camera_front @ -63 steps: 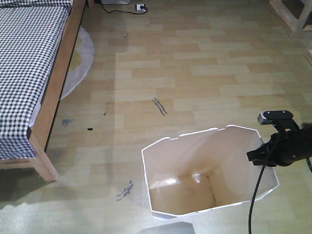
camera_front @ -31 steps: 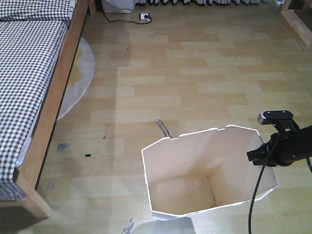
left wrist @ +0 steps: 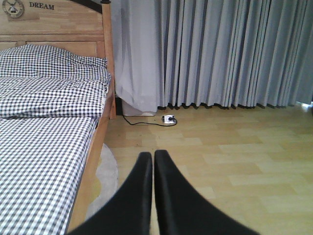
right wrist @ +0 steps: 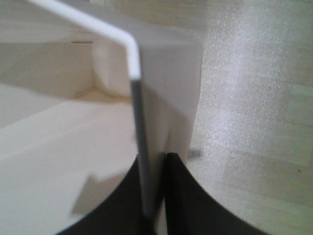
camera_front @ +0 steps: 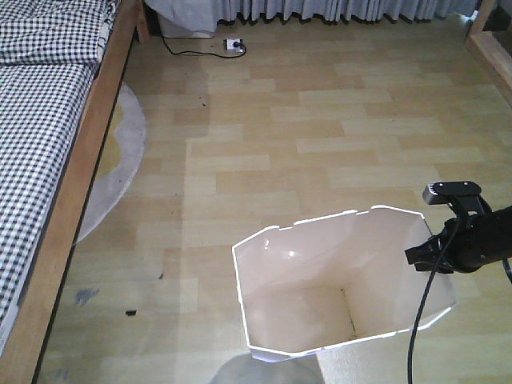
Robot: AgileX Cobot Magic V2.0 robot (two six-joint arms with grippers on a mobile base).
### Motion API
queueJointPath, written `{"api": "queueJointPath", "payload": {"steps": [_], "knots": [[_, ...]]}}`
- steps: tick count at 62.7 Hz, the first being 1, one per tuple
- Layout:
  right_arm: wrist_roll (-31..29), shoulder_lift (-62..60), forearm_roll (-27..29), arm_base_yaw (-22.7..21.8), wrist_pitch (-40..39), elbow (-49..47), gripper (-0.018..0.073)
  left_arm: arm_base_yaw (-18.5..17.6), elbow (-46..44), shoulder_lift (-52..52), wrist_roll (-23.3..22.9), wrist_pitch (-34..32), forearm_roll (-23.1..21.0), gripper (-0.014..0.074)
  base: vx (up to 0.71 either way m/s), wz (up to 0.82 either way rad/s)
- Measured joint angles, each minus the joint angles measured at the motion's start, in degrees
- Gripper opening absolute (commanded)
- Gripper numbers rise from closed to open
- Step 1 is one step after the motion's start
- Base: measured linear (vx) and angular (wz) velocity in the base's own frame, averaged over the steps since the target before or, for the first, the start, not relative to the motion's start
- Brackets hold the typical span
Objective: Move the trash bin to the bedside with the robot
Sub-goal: 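Drive toward the bed and curtains carrying the bin in the right gripper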
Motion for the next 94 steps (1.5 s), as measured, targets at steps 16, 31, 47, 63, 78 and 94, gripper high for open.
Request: {"api": "queueJointPath", "payload": {"steps": [16, 31, 47, 63, 78, 94], "knots": [[0.0, 0.0, 0.0, 0.0, 0.1, 0.0, -0.0006, 0.0, 0.0, 0.0, 0.0, 0.0, 0.0, -0.0006, 0.41, 0.02], [0.0, 0.0, 0.0, 0.0, 0.1, 0.0, -0.0006, 0.0, 0.0, 0.0, 0.0, 0.0, 0.0, -0.0006, 0.41, 0.01], [0.0, 0.0, 0.0, 0.0, 0.1, 0.0, -0.0006, 0.0, 0.0, 0.0, 0.0, 0.0, 0.0, -0.0006, 0.41, 0.0], [0.0, 0.0, 0.0, 0.0, 0.1, 0.0, -0.0006, 0.0, 0.0, 0.0, 0.0, 0.0, 0.0, -0.0006, 0.42, -0.01], [0.0, 0.0, 0.1, 0.0, 0.0, 0.0, -0.0006, 0.0, 0.0, 0.0, 0.0, 0.0, 0.0, -0.0006, 0.42, 0.0], [0.0, 0.0, 0.1, 0.0, 0.0, 0.0, -0.0006, 0.0, 0.0, 0.0, 0.0, 0.0, 0.0, -0.0006, 0.4, 0.03]]}}
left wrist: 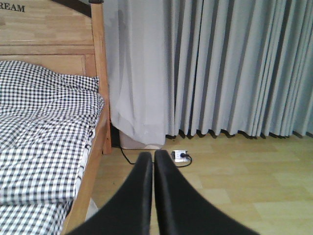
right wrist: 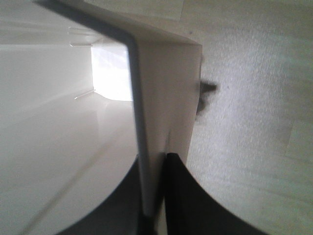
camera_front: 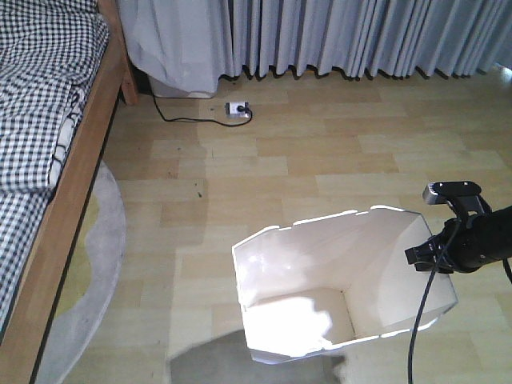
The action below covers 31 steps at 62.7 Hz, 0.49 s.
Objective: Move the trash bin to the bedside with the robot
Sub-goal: 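Drive toward the bed and curtains carrying the bin in the right gripper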
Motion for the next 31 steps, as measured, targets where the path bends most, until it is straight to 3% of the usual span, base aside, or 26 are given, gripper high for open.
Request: {"api": "queueJointPath", "payload": {"steps": [31], "knots": [[0.0, 0.0, 0.1, 0.0, 0.0, 0.0, -0.0006, 0.0, 0.0, 0.0, 0.0, 0.0, 0.0, -0.0006, 0.39, 0.04]]}}
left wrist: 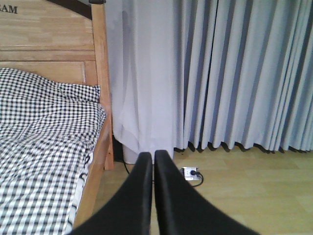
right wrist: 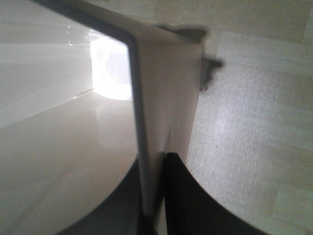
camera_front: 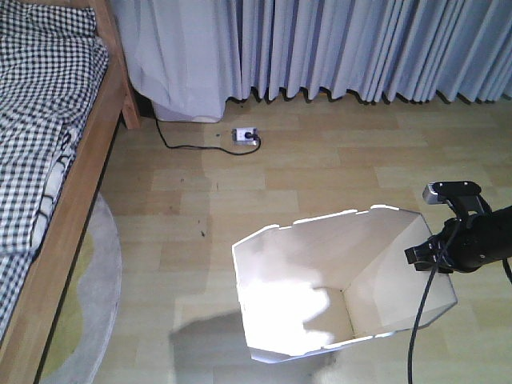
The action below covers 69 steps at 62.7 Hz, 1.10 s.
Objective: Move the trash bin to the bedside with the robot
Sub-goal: 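Drive toward the bed and curtains carrying the bin in the right gripper, then drive closer to the curtain beside the bed's wooden frame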
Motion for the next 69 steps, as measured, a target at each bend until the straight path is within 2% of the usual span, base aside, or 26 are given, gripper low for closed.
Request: {"api": "queueJointPath", "payload": {"steps": [69], "knots": [[0.0, 0.0, 0.0, 0.0, 0.0, 0.0, -0.0006, 0.0, 0.0, 0.0, 0.0, 0.0, 0.0, -0.0006, 0.33, 0.0]]}}
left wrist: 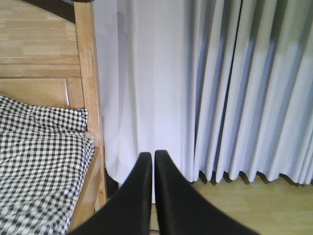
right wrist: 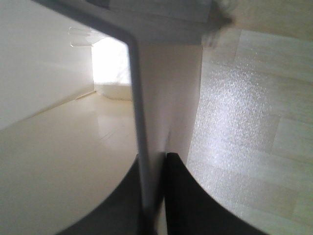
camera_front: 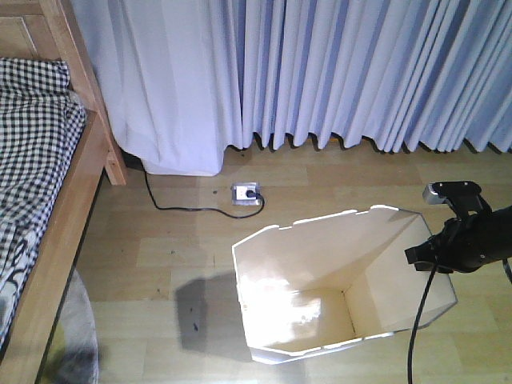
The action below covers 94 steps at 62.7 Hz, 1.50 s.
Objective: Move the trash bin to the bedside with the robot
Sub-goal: 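Drive closer to the curtain beside the bed's wooden frame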
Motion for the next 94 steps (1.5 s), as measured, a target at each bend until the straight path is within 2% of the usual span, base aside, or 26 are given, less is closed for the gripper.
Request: {"api": "queueJointPath", "payload": {"steps": [94], "knots": [[0.0, 0.0, 0.0, 0.0, 0.0, 0.0, -0.0006, 0.0, 0.0, 0.0, 0.0, 0.0, 0.0, -0.0006, 0.17, 0.02]]}}
